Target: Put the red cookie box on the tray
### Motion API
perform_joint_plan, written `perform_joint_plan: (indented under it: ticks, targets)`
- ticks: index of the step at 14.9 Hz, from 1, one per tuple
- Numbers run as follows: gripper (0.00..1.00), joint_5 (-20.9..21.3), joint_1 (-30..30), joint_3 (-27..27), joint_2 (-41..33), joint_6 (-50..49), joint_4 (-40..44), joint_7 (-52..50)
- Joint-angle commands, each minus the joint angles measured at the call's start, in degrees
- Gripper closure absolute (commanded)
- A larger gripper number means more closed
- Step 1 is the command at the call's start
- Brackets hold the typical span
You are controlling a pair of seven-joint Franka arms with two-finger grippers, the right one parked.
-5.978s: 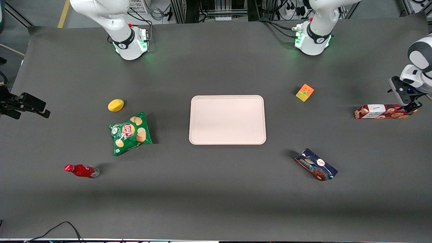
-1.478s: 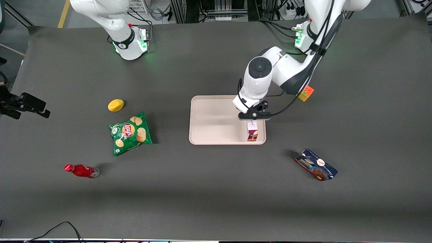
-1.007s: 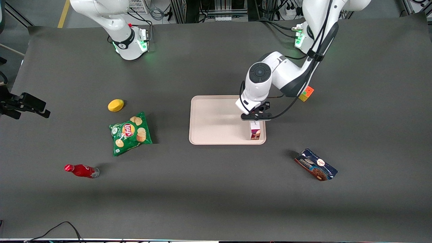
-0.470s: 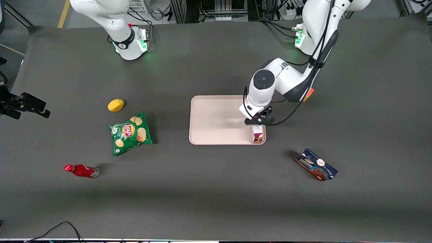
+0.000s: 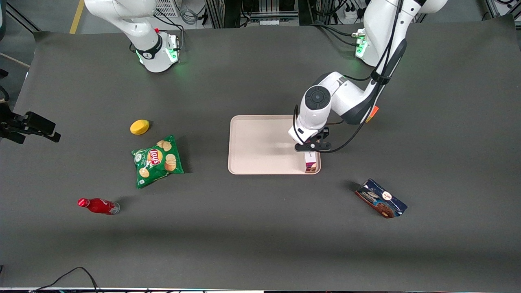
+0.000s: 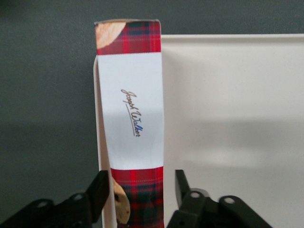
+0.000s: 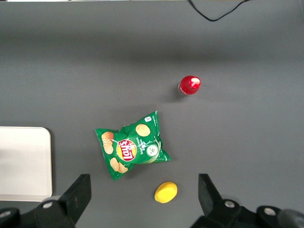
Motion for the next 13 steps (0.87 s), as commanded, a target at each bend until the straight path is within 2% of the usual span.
perform_joint_plan:
  ticks: [1, 2, 5, 10, 13]
  targets:
    - [0.0, 0.1, -0.4, 1.3, -2.0, -3.0, 2.0, 1.5]
    - [0.0, -1.1, 0.6, 1.4, -3.1, -7.0, 4.0, 4.3]
    - [0.0, -9.8, 6.3, 2.9, -8.3, -17.8, 9.6, 18.1]
    - [0.0, -10.4, 17.8, 4.6, -19.4, -23.1, 9.7, 32.0]
    - [0.0, -10.7, 21.2, 8.3, -24.8, -27.4, 10.0, 39.9]
